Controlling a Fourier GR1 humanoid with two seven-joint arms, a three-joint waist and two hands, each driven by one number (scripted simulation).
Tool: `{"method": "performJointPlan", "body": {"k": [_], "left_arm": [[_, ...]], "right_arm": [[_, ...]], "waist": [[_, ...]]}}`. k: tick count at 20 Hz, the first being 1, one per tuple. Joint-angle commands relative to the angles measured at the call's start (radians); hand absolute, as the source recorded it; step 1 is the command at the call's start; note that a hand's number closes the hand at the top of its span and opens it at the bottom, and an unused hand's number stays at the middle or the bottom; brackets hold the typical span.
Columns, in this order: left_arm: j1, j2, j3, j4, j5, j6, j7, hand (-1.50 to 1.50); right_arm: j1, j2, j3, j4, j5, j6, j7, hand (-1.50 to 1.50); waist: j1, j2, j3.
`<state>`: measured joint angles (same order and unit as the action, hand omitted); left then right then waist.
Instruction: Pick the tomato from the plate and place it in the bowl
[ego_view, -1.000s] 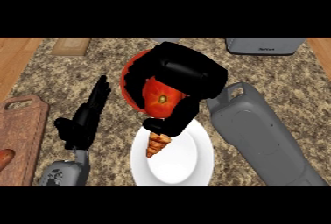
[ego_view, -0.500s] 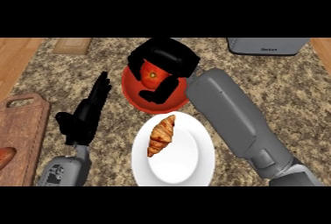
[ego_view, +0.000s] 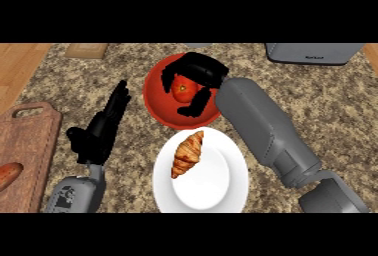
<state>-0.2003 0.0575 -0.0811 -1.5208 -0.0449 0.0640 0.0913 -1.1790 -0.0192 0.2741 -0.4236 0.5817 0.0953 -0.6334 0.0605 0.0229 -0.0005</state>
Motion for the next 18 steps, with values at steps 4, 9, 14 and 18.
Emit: {"method": "performJointPlan", "body": {"k": [4, 9, 14, 18], "left_arm": [[-0.015, 0.024, 0.011, -0.013, 0.02, -0.037, 0.013, 0.0], [0.023, -0.011, -0.003, -0.001, -0.018, 0.015, -0.032, 0.0], [0.035, -0.01, -0.008, -0.006, -0.008, 0.0, -0.024, 0.0], [0.021, -0.04, -0.044, -0.037, -0.039, 0.03, 0.013, 0.0]], "right_arm": [[-0.082, 0.018, -0.039, 0.183, -0.022, 0.127, -0.13, -1.5], [-0.038, 0.01, -0.135, 0.198, -0.114, 0.167, -0.279, -1.5], [-0.133, -0.047, -0.254, 0.235, -0.216, 0.249, -0.247, -1.5], [-0.192, -0.097, -0.299, 0.287, -0.26, 0.365, -0.164, -1.5]], "waist": [[0.027, 0.009, 0.001], [0.006, 0.005, 0.001], [0.008, 0.003, 0.001], [0.015, 0.005, 0.001]]}}
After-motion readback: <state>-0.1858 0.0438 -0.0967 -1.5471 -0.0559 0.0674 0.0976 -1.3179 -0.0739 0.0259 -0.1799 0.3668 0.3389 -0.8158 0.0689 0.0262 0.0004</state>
